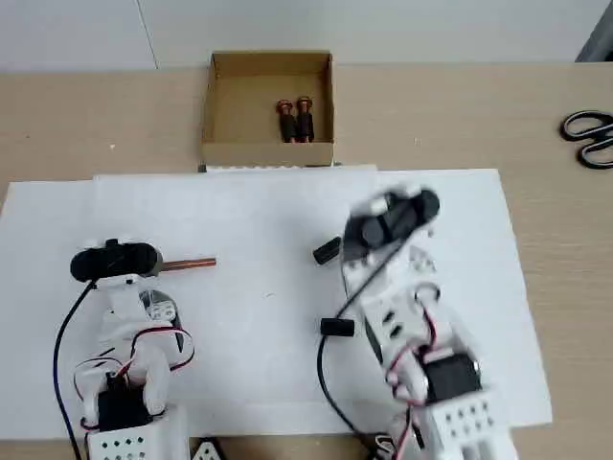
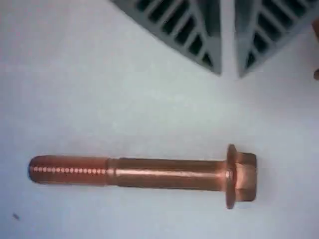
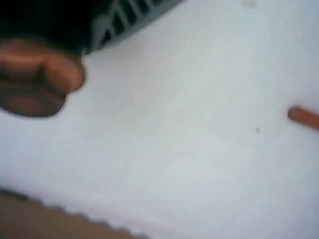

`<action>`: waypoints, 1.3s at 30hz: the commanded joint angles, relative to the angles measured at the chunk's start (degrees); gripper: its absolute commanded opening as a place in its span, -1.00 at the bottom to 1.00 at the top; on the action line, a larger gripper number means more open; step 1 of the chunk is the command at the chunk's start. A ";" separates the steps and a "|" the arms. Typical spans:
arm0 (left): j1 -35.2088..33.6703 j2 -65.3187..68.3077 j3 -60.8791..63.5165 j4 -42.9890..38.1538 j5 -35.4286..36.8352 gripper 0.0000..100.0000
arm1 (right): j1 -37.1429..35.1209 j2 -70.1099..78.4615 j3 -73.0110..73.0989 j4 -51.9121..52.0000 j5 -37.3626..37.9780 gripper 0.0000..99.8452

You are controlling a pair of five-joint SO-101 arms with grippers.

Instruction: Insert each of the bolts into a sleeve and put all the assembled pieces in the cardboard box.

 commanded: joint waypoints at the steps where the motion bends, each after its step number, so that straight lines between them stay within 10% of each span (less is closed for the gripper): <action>1: -0.35 -0.44 -0.31 -1.32 0.53 -0.99 | 0.57 14.81 -12.92 -5.23 -0.79 -1.00; 39: -0.35 -0.35 -0.40 -1.14 0.53 -0.99 | -4.70 124.00 -120.09 -11.82 -0.44 -0.99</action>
